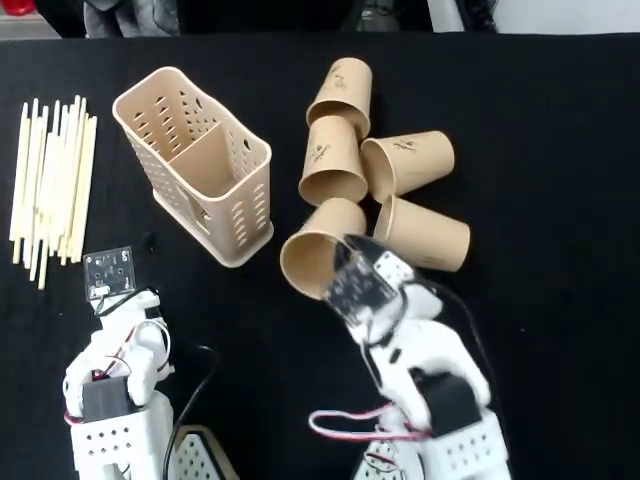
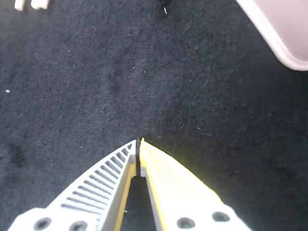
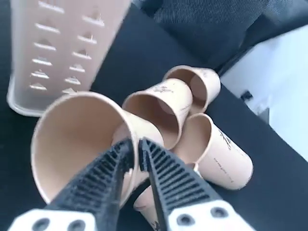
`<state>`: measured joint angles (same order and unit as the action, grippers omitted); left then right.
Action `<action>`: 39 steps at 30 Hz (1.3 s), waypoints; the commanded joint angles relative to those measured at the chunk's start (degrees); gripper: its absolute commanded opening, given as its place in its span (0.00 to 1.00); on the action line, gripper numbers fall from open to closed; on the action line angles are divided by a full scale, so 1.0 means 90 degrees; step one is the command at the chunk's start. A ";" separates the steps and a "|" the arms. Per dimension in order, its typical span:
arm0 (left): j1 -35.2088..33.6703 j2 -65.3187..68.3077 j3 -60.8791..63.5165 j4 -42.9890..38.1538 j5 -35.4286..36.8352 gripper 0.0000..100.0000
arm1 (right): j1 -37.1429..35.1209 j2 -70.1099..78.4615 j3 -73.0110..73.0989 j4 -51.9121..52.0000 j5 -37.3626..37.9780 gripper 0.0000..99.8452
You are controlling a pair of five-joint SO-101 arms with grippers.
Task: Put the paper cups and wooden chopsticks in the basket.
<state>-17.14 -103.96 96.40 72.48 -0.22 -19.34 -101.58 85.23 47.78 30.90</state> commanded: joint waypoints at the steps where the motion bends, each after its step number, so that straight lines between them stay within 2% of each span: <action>1: 0.0063 -0.0010 0.0103 0.0029 0.0049 0.03 | 0.0010 -0.0669 -0.0796 0.0850 -0.0010 0.01; 10: 0.0063 -0.0010 0.0103 0.0029 0.0049 0.03 | 0.0010 0.0151 -0.2252 0.1123 -0.0977 0.01; 18: 0.0063 -0.0010 0.0103 0.0029 0.0049 0.03 | 0.0000 0.1363 -0.4332 0.2071 -0.1768 0.01; 22: 0.0063 -0.0010 0.0103 0.0029 0.0049 0.03 | -0.0420 0.2632 -0.5592 0.2637 -0.1758 0.01; 29: 0.0063 -0.0010 0.0103 0.0029 0.0049 0.03 | -0.1065 0.5211 -0.8190 0.3311 -0.2589 0.01; 39: 0.0063 -0.0010 0.0103 0.0029 0.0049 0.03 | -0.1563 0.8327 -1.2342 0.4484 -0.2979 0.01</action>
<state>-17.14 -103.96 96.40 72.48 -0.22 -32.26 -32.75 -13.32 86.02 4.88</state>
